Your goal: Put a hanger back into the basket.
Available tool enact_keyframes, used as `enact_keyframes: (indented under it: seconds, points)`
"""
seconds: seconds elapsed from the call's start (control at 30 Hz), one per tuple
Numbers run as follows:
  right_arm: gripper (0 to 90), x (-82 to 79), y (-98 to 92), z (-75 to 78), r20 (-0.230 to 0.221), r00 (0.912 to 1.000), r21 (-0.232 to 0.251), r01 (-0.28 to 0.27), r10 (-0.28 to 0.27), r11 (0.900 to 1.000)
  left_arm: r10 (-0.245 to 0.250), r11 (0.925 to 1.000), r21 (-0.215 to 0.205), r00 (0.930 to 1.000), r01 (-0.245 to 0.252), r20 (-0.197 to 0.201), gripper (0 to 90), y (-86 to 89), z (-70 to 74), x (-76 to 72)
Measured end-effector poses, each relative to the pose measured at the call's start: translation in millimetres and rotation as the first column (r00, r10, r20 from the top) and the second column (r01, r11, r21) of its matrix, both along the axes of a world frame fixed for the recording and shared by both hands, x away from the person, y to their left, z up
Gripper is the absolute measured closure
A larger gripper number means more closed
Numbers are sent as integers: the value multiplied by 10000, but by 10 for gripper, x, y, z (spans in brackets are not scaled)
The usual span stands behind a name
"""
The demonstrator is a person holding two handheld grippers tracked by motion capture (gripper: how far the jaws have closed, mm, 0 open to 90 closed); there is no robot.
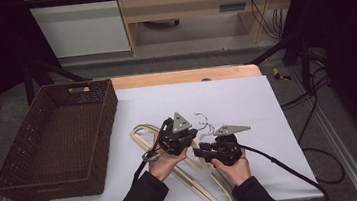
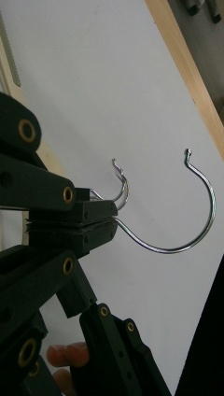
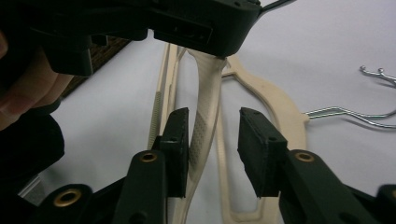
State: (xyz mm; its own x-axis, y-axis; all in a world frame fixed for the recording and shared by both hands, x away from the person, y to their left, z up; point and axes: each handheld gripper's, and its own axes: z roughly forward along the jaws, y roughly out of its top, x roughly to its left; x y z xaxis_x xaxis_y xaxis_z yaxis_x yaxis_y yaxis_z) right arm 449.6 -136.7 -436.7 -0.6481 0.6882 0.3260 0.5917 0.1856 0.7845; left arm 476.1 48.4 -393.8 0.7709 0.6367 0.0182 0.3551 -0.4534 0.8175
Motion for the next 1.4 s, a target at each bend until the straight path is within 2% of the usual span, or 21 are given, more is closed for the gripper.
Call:
enact_keyframes:
  seconds: [0.1, 0.27, 0.43, 0.53, 0.6, 0.73, 0.83, 0.93, 1.1, 1.13, 1.27, 1.4]
  points:
    - [675, 15, 9, -7, -245, 9996, 151, -110, 114, 9998, 40, 10000, -17, 10000, -40, 0, 886, 18, -4, -3]
    - [738, 31, 40, 1, -344, 9989, 207, -301, 308, 9993, 41, 10000, -66, 10000, -41, -11, 886, 36, 0, -12]
    - [798, 38, 53, 16, -742, 9968, 450, -273, 306, 9986, 28, 9999, -101, 10000, -28, -27, 885, 56, 20, -25]
    - [817, 40, 52, 25, -957, 9950, 698, -222, 288, 9973, 49, 9999, -118, 9999, -48, 156, 877, 81, 41, -49]
    - [830, 39, 51, 32, -1059, 9940, 876, -189, 282, 9960, -5, 9999, -148, 9998, 8, 184, 821, 112, 64, -59]
    - [862, 15, 49, 83, -1461, 9878, 1524, -315, 541, 9878, -297, 9989, -343, 9990, 308, 327, 712, 251, 129, -111]
    - [865, -22, 39, 147, -1268, 9897, 1553, -465, 666, 9868, -418, 9966, -699, 9983, 446, 406, 578, 435, 196, -173]
    - [866, -44, 34, 200, -1112, 9909, 1512, -586, 759, 9868, -484, 9949, -843, 9953, 554, 835, 447, 632, 269, -259]
    - [866, -43, -22, 316, -446, 9932, 1590, -994, 1077, 9823, -886, 9886, -1122, 9905, 1003, 1052, 269, 915, 364, -372]
    - [866, -47, -32, 340, -406, 9927, 1554, -1057, 1133, 9822, -1005, 9881, -1064, 9901, 1109, 981, 238, 949, 369, -388]
    - [866, -63, -30, 461, 208, 9840, 1125, -1782, 1770, 9775, -1272, 9915, -144, 9868, 1293, 1006, 192, 1014, 353, -429]
    - [865, -76, 12, 552, 417, 9698, 1125, -2435, 2402, 9634, -1397, 9899, 341, 9870, 1373, 800, 221, 1018, 322, -402]
